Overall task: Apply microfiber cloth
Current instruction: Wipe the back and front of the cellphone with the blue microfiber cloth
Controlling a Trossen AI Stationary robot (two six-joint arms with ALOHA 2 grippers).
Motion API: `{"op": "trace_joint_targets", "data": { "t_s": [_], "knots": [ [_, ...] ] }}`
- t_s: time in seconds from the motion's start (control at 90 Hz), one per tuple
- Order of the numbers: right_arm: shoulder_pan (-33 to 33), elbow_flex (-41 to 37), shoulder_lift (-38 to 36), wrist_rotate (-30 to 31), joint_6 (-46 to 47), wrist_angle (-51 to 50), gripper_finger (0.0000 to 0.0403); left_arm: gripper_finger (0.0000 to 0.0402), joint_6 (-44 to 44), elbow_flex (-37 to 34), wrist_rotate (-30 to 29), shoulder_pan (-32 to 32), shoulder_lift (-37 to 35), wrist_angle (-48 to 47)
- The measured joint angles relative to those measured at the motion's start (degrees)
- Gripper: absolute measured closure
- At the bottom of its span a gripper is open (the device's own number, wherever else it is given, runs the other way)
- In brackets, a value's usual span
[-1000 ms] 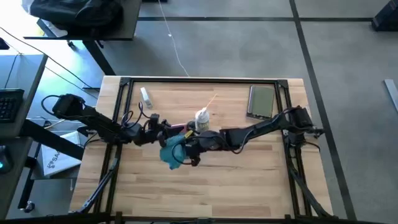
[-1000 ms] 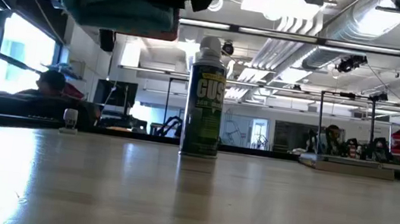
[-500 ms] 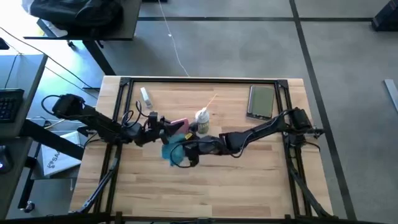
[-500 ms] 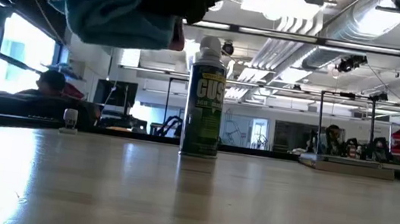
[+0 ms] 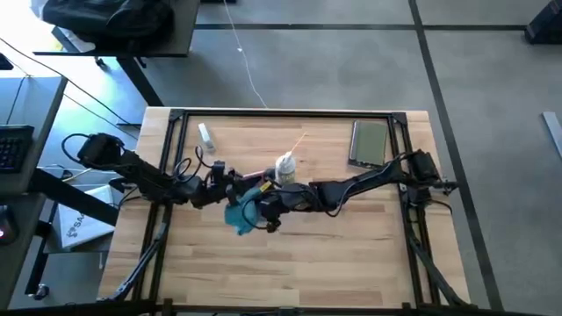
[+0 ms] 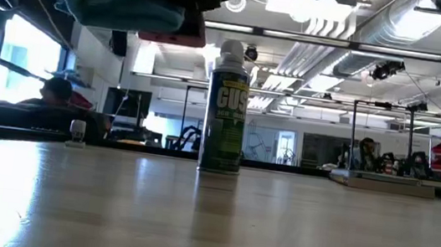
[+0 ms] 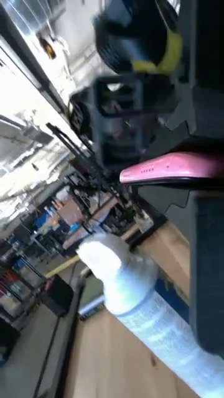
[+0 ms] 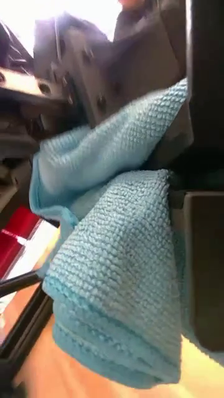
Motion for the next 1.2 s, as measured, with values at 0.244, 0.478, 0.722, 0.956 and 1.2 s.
{"op": "trace_joint_targets", "data": {
  "t_s": [0.244,0.478,0.722,0.956,1.2],
  "knots": [
    [1.9,-0.1,0.1,-2.2,3.6,-2.2,0.0403,0.0389,2.6,0.0,-1.5,0.0,-0.3,3.9],
    [3.0,-0.2,-2.4,5.2,3.9,-6.0,0.0403,0.0389,2.4,0.1,-1.5,-0.1,-0.3,3.6],
    [2.7,-0.2,-7.2,18.4,-2.1,-8.3,0.0403,0.0389,1.7,0.0,1.3,-0.5,-0.3,3.1],
    [2.5,-0.1,-7.7,8.4,1.4,-8.3,0.0403,0.0389,-0.1,0.0,4.8,-0.2,-0.3,5.5],
    [2.9,-0.1,-7.0,-2.0,7.6,-8.7,0.0403,0.0389,0.3,0.0,6.0,0.2,-0.3,11.8]
  ]
}}
